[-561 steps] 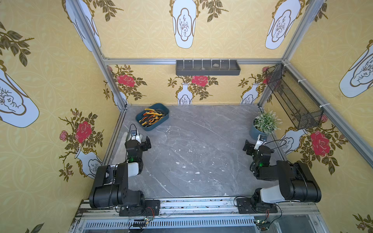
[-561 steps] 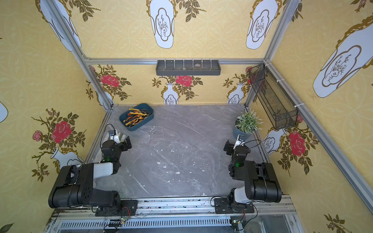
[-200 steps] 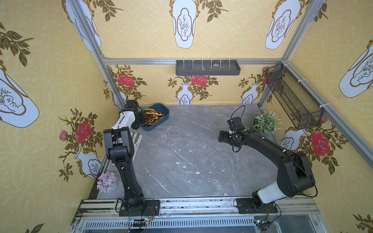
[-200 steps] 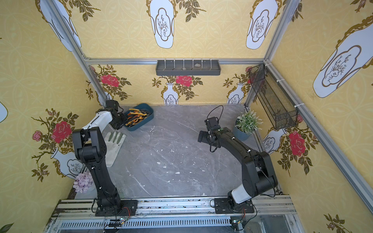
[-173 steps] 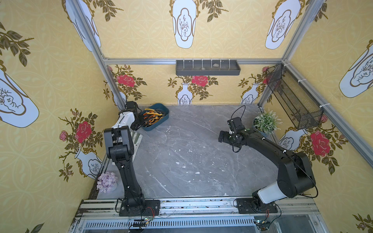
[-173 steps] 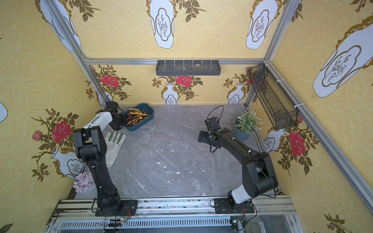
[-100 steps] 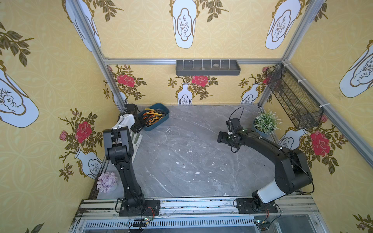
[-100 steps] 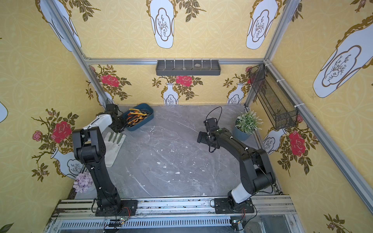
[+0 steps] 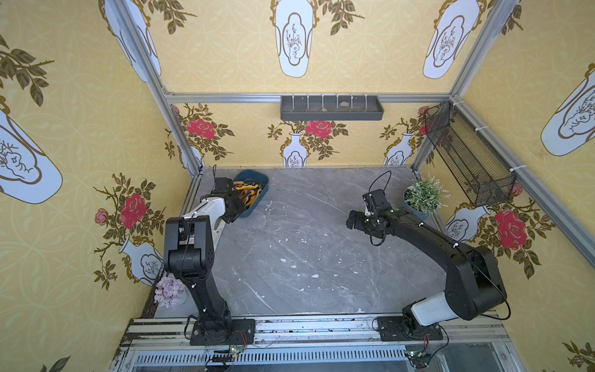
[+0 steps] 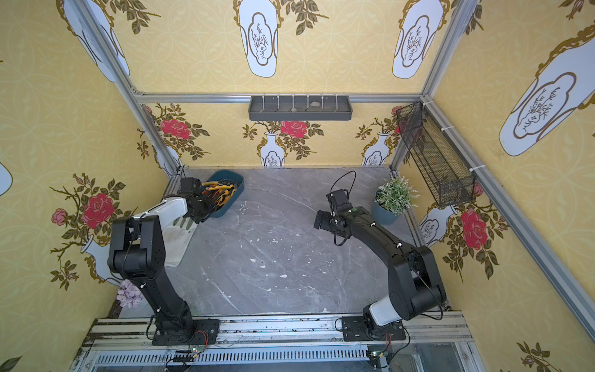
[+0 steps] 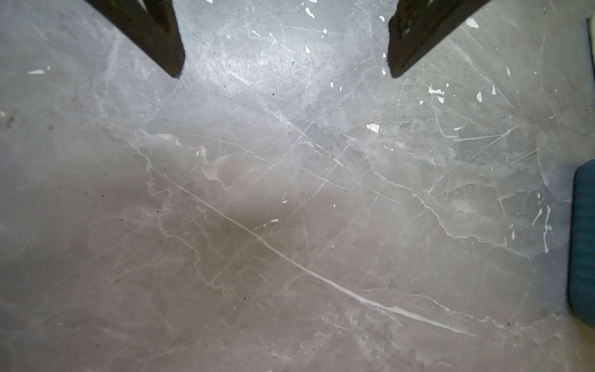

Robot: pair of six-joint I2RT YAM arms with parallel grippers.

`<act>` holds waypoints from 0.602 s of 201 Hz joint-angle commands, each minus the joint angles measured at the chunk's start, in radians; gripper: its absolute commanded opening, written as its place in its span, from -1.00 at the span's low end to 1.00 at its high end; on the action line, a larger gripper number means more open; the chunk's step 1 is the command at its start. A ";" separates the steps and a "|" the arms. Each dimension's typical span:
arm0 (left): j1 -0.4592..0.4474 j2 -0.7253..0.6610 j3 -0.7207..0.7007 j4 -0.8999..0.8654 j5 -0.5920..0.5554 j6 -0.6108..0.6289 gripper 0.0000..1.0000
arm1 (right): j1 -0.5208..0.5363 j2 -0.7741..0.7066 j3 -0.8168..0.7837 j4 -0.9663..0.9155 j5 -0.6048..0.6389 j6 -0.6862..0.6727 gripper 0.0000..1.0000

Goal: Take the pliers out of the storage box
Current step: Move the storage box to the center of the board.

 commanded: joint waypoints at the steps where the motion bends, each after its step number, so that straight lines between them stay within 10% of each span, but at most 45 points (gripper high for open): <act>1: -0.061 -0.036 -0.061 -0.127 0.004 -0.009 -0.21 | 0.002 -0.030 -0.010 -0.012 0.006 0.012 0.95; 121: -0.593 -0.408 -0.362 -0.129 -0.161 -0.281 -0.11 | 0.005 -0.189 -0.091 -0.064 -0.003 0.040 0.95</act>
